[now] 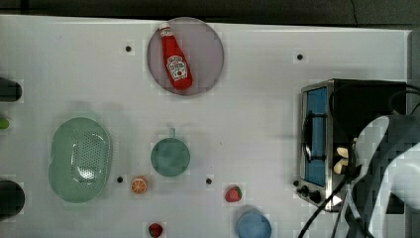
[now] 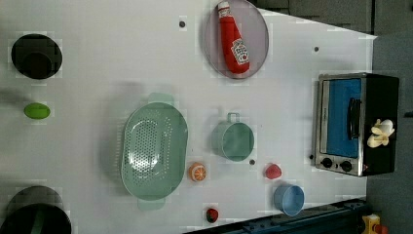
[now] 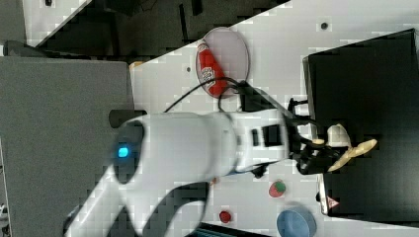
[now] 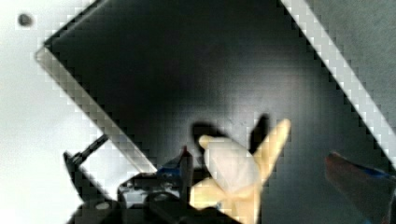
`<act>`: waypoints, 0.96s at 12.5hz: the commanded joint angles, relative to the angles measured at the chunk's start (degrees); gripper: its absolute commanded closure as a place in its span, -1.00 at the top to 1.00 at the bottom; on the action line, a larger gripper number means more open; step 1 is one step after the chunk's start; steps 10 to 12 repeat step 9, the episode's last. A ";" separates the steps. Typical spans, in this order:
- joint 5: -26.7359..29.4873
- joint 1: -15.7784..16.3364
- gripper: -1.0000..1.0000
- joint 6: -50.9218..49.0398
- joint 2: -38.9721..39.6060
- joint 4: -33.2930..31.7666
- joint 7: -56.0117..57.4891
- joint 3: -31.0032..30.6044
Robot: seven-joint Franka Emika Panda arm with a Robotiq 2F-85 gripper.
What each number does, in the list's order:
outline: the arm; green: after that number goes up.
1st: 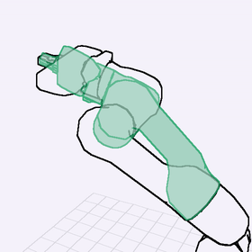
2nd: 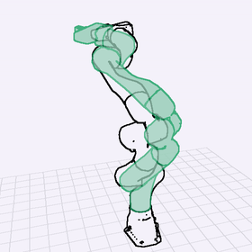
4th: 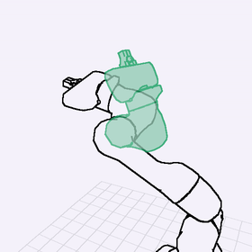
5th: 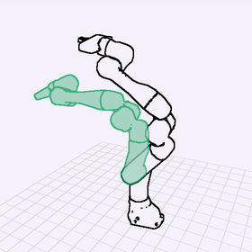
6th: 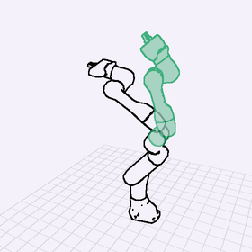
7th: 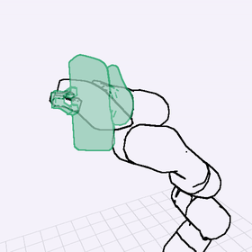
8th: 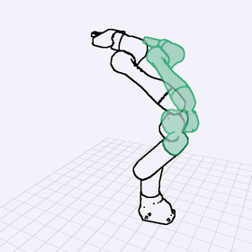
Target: Pick banana from table and place on oven.
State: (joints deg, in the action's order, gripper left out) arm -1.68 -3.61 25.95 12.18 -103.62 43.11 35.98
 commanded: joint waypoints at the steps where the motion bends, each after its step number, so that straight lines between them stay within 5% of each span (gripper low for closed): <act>1: 1.22 3.17 1.00 -4.93 -8.51 4.49 2.51 -2.68; 5: 0.71 6.05 1.00 -18.24 -15.59 4.38 -15.28 -11.96; 6: 0.58 6.70 1.00 -24.53 -18.44 4.19 -35.70 -21.91; 7: 0.41 6.70 1.00 -24.56 -19.12 4.17 -40.64 -24.81; 12: 0.18 6.69 1.00 -24.58 -20.05 4.11 -43.96 -28.45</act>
